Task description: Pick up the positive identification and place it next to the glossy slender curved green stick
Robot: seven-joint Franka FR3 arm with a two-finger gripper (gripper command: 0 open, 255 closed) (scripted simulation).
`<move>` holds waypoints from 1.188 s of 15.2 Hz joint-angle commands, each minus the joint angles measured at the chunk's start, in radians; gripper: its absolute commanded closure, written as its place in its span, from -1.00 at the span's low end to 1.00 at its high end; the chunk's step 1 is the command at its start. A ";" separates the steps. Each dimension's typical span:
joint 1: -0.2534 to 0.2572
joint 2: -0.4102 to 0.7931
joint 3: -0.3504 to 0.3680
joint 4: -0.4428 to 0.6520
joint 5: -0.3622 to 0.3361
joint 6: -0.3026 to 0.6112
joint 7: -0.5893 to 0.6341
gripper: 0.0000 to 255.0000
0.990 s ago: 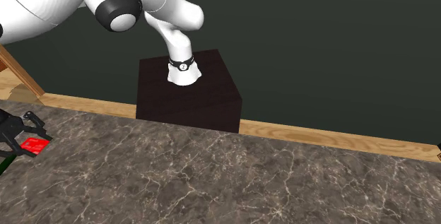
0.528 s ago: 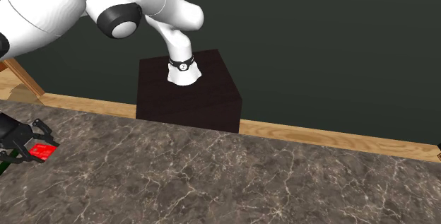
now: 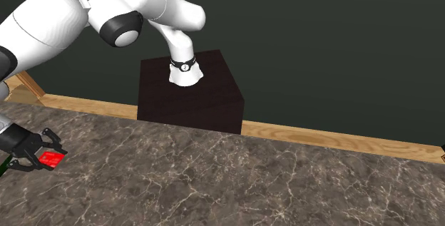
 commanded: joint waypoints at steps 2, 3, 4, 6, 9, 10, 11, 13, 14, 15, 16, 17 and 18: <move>-0.004 0.011 0.005 0.004 0.005 0.006 -0.003 1.00; -0.004 0.011 0.005 0.004 0.005 0.006 -0.003 1.00; -0.004 0.011 0.005 0.004 0.005 0.006 -0.003 1.00; -0.004 0.011 0.005 0.004 0.005 0.006 -0.003 1.00; -0.004 0.011 0.005 0.004 0.005 0.006 -0.003 -1.00; -0.004 0.011 0.005 0.004 0.005 0.006 -0.003 -1.00; -0.004 0.011 0.005 0.004 0.005 0.006 -0.003 -1.00; -0.004 0.011 0.005 0.004 0.005 0.006 -0.003 -1.00; -0.004 0.011 0.005 0.004 0.005 0.006 -0.003 -1.00; -0.017 0.005 -0.002 0.025 -0.005 -0.016 0.004 -1.00; -0.031 0.000 -0.008 0.048 -0.014 -0.038 0.011 -1.00; -0.047 -0.004 -0.014 0.072 -0.023 -0.061 0.019 -1.00; -0.060 -0.007 -0.018 0.093 -0.029 -0.079 0.025 -1.00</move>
